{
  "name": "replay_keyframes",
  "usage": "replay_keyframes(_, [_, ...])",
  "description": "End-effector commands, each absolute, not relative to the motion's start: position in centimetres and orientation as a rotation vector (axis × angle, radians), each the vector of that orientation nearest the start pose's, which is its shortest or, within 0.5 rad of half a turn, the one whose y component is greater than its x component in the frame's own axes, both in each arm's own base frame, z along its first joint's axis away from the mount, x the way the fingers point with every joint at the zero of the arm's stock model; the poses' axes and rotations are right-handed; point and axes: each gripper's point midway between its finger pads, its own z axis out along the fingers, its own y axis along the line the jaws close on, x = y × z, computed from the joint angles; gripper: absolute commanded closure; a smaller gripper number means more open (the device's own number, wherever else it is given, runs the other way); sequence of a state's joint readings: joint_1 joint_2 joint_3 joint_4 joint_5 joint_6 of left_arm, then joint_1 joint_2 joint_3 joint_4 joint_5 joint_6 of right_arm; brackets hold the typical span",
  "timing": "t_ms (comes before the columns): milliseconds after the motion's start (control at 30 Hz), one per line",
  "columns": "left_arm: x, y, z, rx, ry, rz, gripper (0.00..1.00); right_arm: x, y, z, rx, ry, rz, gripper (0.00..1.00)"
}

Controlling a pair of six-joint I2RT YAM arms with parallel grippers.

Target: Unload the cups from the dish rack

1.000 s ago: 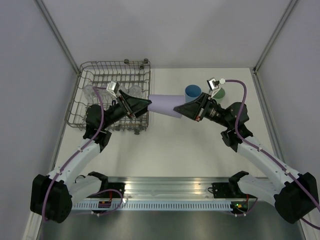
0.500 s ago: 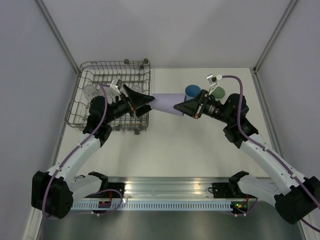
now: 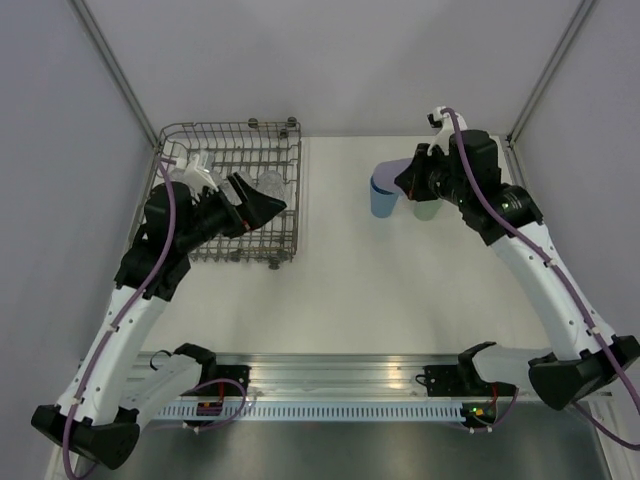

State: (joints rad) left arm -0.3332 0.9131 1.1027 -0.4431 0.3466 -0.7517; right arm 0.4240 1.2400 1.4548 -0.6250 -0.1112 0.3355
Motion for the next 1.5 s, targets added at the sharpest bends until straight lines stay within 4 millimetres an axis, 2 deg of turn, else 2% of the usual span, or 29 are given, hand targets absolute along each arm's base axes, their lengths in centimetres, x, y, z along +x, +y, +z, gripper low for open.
replay_keyframes(0, [24.9, -15.0, 30.1, -0.038, 2.064, -0.769, 0.0, 34.6, 9.7, 31.7, 0.018, 2.143, 0.251, 1.0])
replay_keyframes(67, [24.5, -14.2, 29.1, -0.026, 2.086, -0.718, 0.0, 35.5, 7.5, 31.6, 0.081, 2.157, 0.193, 1.0])
replay_keyframes(100, [24.2, -14.1, 28.1, 0.004, 2.1, -0.696, 0.0, 36.5, 6.0, 30.7, 0.116, 2.182, 0.157, 1.0])
replay_keyframes(167, [23.7, -13.9, 27.4, 0.03, 2.098, -0.692, 0.0, 37.4, 4.8, 30.7, 0.156, 2.193, 0.134, 1.0])
replay_keyframes(200, [23.4, -13.6, 26.7, 0.041, 2.098, -0.672, 0.0, 38.2, 3.6, 29.9, 0.189, 2.221, 0.105, 1.0])
replay_keyframes(267, [23.1, -13.1, 26.3, 0.045, 2.085, -0.649, 0.0, 38.8, 2.2, 30.3, 0.231, 2.223, 0.044, 0.99])
replay_keyframes(333, [22.8, -12.4, 25.6, 0.052, 2.071, -0.607, 0.0, 39.8, 0.4, 29.2, 0.279, 2.263, -0.013, 1.0])
replay_keyframes(367, [22.8, -12.2, 25.2, 0.055, 2.072, -0.594, 0.0, 39.9, -0.1, 29.8, 0.285, 2.266, -0.023, 0.99])
replay_keyframes(400, [22.7, -11.9, 24.5, 0.056, 2.077, -0.567, 0.0, 40.6, -1.0, 28.7, 0.309, 2.301, -0.043, 1.0])
replay_keyframes(433, [22.7, -11.7, 24.1, 0.053, 2.082, -0.557, 0.0, 40.6, -1.1, 28.2, 0.307, 2.328, -0.042, 0.99])
replay_keyframes(467, [22.7, -11.5, 23.3, 0.053, 2.096, -0.543, 0.0, 41.0, -1.4, 28.6, 0.304, 2.329, -0.048, 1.0])
replay_keyframes(500, [22.6, -11.4, 22.9, 0.054, 2.112, -0.531, 0.0, 41.6, -2.6, 27.3, 0.332, 2.366, -0.073, 0.99])
replay_keyframes(533, [22.5, -11.4, 23.0, 0.06, 2.112, -0.53, 0.0, 41.7, -2.7, 27.2, 0.329, 2.381, -0.079, 0.99])
replay_keyframes(567, [22.5, -11.2, 23.1, 0.058, 2.103, -0.519, 0.0, 42.3, -3.0, 26.0, 0.323, 2.421, -0.096, 1.0])
replay_keyframes(667, [22.3, -10.9, 23.2, 0.054, 2.089, -0.513, 0.0, 43.3, -3.6, 25.4, 0.3, 2.447, -0.116, 1.0])
replay_keyframes(700, [22.2, -11.0, 23.2, 0.056, 2.088, -0.517, 0.0, 44.0, -3.8, 24.0, 0.302, 2.486, -0.126, 0.99])
replay_keyframes(733, [22.1, -11.0, 23.3, 0.053, 2.082, -0.52, 0.0, 44.3, -3.8, 24.1, 0.296, 2.495, -0.128, 1.0])
replay_keyframes(867, [22.0, -10.9, 23.2, 0.053, 2.077, -0.519, 0.0, 45.3, -4.2, 20.6, 0.292, 2.581, -0.133, 0.99])
replay_keyframes(933, [22.0, -10.9, 23.3, 0.052, 2.076, -0.517, 0.0, 45.5, -4.2, 20.0, 0.281, 2.594, -0.136, 0.99])
replay_keyframes(1267, [21.8, -10.9, 23.3, 0.054, 2.071, -0.522, 0.0, 45.5, -5.0, 14.7, 0.288, 2.71, -0.178, 0.99])
replay_keyframes(1467, [21.8, -10.8, 23.3, 0.056, 2.071, -0.518, 0.0, 45.3, -5.0, 12.6, 0.28, 2.762, -0.165, 0.98])
